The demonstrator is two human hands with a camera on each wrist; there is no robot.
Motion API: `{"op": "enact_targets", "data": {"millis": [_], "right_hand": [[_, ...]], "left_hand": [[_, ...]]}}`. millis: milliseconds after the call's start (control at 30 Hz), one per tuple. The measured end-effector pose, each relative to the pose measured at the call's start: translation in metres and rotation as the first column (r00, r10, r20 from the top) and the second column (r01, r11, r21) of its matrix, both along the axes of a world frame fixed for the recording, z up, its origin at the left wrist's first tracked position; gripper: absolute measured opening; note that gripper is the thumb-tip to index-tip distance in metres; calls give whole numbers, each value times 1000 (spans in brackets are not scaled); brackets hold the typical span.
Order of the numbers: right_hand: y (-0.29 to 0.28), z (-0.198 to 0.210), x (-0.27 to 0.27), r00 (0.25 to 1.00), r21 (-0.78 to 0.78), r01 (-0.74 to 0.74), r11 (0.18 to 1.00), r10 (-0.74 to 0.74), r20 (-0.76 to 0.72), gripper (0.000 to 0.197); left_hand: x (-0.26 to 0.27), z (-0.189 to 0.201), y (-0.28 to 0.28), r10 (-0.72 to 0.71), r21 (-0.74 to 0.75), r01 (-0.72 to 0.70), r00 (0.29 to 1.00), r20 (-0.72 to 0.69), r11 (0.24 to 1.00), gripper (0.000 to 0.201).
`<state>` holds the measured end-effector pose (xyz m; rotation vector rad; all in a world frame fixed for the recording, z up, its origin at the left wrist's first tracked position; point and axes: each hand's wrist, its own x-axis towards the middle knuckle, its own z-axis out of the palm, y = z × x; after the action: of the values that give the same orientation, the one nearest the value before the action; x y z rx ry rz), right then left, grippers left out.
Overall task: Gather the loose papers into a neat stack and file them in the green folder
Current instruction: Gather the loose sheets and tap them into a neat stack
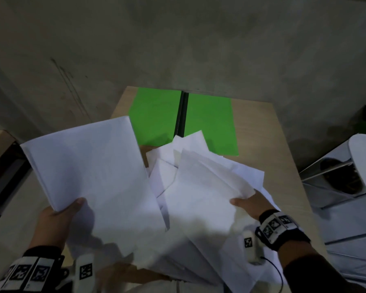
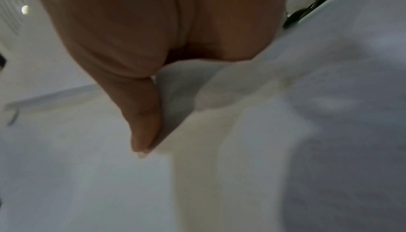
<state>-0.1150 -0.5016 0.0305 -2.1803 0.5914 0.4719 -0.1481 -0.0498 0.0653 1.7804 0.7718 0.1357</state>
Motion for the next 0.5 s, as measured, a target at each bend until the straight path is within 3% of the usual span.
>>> {"op": "enact_targets", "data": {"millis": [67, 200, 300, 333, 400, 433, 467, 500], "right_hand": [[-14, 10, -2, 998, -6, 67, 998, -67, 5, 41], [-24, 30, -9, 997, -71, 68, 995, -65, 37, 30], [-34, 40, -16, 983, 9, 128, 992, -128, 132, 19], [-40, 42, -18, 975, 79, 174, 982, -182, 125, 36], [-55, 43, -21, 954, 168, 259, 951, -280, 112, 92], [-61, 46, -23, 946, 195, 278, 941, -303, 115, 104], [-64, 48, -23, 945, 210, 283, 936, -310, 108, 95], [-63, 52, -25, 953, 211, 268, 940, -292, 87, 72]], "left_hand": [[0, 0, -2, -19, 18, 19, 1000, 14, 1000, 27], [1, 6, -8, -48, 19, 47, 998, 40, 999, 13], [0, 6, -9, -85, 38, 84, 996, 24, 996, 9], [1, 5, -9, -94, 49, 93, 995, 15, 994, 9], [1, 5, -9, -103, 82, 103, 995, -6, 991, 10], [1, 4, -8, -109, 96, 109, 994, -14, 989, 11], [1, 3, -8, -111, 99, 113, 994, -23, 989, 11], [0, 4, -8, -116, 105, 118, 993, -26, 988, 11]]}}
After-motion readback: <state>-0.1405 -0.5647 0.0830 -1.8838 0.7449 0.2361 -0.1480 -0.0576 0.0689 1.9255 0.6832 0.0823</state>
